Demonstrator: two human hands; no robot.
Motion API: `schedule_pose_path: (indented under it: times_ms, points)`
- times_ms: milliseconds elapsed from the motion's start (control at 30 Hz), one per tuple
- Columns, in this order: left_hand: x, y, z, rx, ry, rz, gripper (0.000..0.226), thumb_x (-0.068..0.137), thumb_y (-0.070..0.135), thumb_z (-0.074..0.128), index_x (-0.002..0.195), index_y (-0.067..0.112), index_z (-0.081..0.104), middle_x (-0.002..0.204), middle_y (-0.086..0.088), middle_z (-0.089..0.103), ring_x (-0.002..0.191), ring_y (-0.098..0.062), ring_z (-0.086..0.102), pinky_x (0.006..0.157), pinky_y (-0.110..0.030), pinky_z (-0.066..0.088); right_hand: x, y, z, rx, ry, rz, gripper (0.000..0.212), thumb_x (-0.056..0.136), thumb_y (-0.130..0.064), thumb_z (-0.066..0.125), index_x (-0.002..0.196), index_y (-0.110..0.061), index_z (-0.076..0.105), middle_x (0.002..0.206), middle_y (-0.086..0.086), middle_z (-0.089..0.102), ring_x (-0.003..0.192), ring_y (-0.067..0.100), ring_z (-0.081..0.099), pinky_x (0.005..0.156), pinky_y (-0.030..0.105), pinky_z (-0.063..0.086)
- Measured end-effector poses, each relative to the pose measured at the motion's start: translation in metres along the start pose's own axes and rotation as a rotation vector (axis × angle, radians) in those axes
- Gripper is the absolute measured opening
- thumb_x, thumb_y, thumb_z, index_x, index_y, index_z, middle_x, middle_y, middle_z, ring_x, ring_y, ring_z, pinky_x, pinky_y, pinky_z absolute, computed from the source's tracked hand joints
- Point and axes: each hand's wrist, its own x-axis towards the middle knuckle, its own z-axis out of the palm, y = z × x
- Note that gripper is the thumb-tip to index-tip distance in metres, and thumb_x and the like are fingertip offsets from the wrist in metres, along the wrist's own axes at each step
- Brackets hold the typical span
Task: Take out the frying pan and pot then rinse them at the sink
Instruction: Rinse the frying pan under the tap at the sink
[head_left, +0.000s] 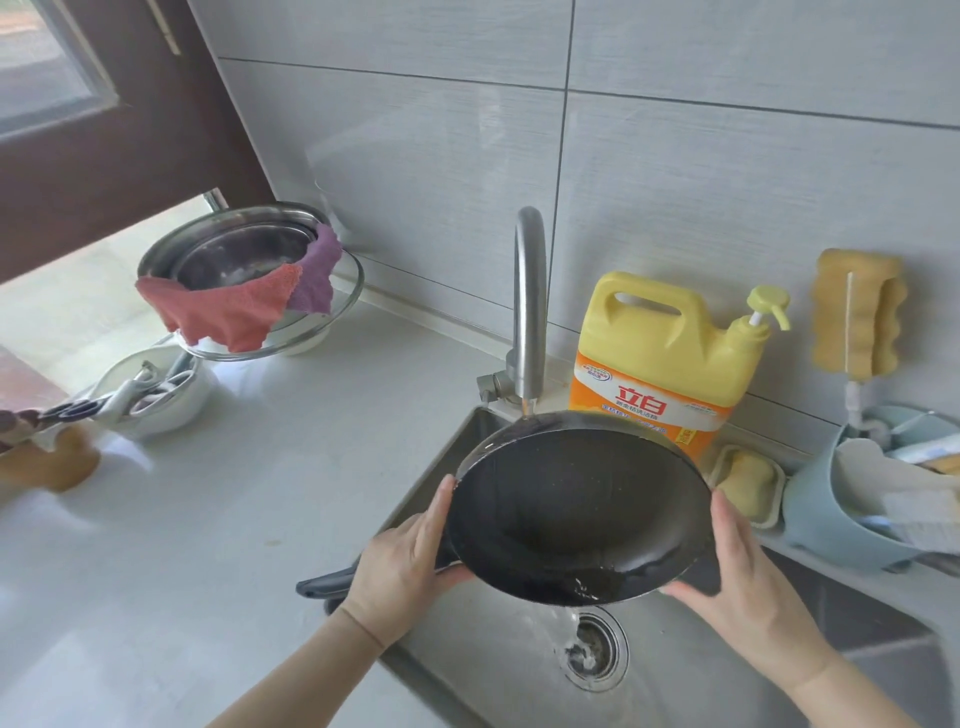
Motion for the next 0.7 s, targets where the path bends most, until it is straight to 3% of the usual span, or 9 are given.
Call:
schedule_pose_path:
  times_ms: [133,233,333,433,500,633,700]
  points:
    - [-0.009,-0.009,-0.017,0.01,0.009,-0.027,0.101,0.08,0.068,0.052,0.155,0.017,0.009,0.079,-0.002,0.071,0.052,-0.016,0.064,0.037,-0.024,0.043,0.011,-0.014,0.012,0.002,-0.014,-0.096,0.09,0.092,-0.065,0.039,0.155,-0.015,-0.003,0.162,-0.011,0.001,0.143,0.011,0.017,0.114,0.016,0.015]
    - [-0.018,-0.019,-0.029,0.025,0.016,-0.051,0.095,0.086,0.073,0.042,0.156,0.02,0.006,0.07,0.0,0.068,0.049,-0.017,0.062,0.035,-0.026,0.043,0.019,-0.024,0.023,0.0,-0.077,-0.123,0.122,0.068,-0.048,0.075,0.155,-0.016,-0.005,0.162,-0.013,-0.004,0.143,0.009,0.016,0.113,0.02,0.013]
    - [-0.026,-0.025,-0.039,0.038,0.007,-0.063,0.095,0.086,0.075,0.038,0.156,0.019,0.008,0.065,0.0,0.066,0.047,-0.018,0.061,0.034,-0.026,0.043,0.025,-0.03,0.032,-0.035,-0.145,-0.14,0.132,0.059,-0.04,0.082,0.154,-0.013,-0.005,0.163,-0.009,-0.008,0.147,0.003,0.007,0.114,0.02,0.006]
    - [-0.033,-0.027,-0.043,0.096,0.02,-0.046,0.09,0.086,0.077,0.035,0.147,0.013,0.021,0.063,-0.001,0.065,0.044,-0.021,0.06,0.033,-0.027,0.042,0.032,-0.036,0.038,-0.052,-0.194,-0.151,0.134,0.056,-0.037,0.09,0.154,-0.008,0.004,0.161,0.008,0.012,0.148,0.004,0.002,0.113,0.009,0.005]
    - [-0.038,-0.029,-0.044,0.132,0.019,-0.03,0.09,0.086,0.078,0.034,0.145,0.01,0.024,0.064,-0.003,0.067,0.044,-0.023,0.06,0.034,-0.028,0.042,0.036,-0.04,0.042,-0.05,-0.201,-0.158,0.134,0.054,-0.035,0.093,0.153,-0.006,0.008,0.152,0.014,0.025,0.146,0.013,0.012,0.112,0.007,0.004]
    - [-0.045,-0.032,-0.043,0.155,0.023,0.009,0.092,0.085,0.077,0.034,0.153,0.018,0.015,0.072,-0.005,0.072,0.047,-0.029,0.064,0.037,-0.03,0.046,0.041,-0.044,0.046,-0.028,-0.211,-0.171,0.14,0.053,-0.033,0.095,0.154,-0.008,0.002,0.15,0.014,0.029,0.14,0.011,0.019,0.113,0.009,0.006]
    - [-0.045,-0.029,-0.041,0.145,0.011,-0.002,0.09,0.086,0.078,0.034,0.148,0.014,0.02,0.068,-0.005,0.07,0.045,-0.029,0.061,0.035,-0.029,0.044,0.041,-0.042,0.046,-0.018,-0.211,-0.163,0.141,0.053,-0.034,0.094,0.154,-0.008,0.0,0.151,0.014,0.029,0.14,0.01,0.019,0.113,0.01,0.007]
